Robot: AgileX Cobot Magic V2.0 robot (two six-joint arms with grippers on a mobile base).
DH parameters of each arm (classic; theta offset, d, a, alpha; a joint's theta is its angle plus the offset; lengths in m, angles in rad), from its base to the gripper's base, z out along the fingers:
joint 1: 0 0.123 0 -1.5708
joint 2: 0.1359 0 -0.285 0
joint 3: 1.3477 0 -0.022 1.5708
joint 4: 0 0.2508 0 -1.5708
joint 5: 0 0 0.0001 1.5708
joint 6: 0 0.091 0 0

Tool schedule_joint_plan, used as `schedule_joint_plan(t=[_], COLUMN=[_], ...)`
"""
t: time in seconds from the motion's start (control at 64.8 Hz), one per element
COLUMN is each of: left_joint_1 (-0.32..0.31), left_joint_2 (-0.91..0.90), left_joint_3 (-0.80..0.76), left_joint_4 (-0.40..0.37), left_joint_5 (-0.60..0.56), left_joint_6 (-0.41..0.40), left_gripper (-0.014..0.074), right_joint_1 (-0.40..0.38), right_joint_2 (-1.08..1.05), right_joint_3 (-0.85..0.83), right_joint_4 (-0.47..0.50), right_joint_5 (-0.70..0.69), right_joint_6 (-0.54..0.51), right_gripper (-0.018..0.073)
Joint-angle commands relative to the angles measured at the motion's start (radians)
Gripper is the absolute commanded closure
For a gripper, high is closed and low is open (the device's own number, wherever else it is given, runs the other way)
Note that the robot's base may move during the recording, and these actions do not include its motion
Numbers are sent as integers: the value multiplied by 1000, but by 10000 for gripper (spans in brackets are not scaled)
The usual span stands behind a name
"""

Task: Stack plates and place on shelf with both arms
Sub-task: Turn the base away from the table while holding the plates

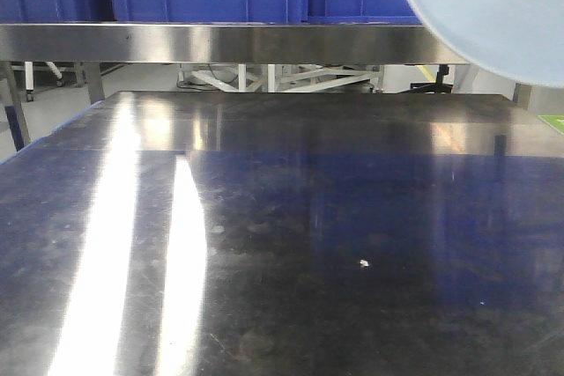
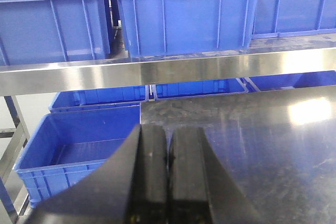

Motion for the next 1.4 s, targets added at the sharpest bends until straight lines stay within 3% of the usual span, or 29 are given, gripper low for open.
schedule_joint_plan(t=[0.0, 1.389], left_joint_1=[0, 0], left_joint_2=[-1, -1], left_joint_3=[-29, -29], left_joint_4=[-4, -4], left_joint_5=[-78, -78], left_joint_6=[0, 0], left_gripper=[514, 514], right_joint_1=[-1, -1], right_joint_2=[0, 0], right_joint_3=[-31, -31], right_joint_4=[-4, -4], right_joint_5=[-101, -101], right_joint_6=[-2, -2], right_gripper=[503, 503])
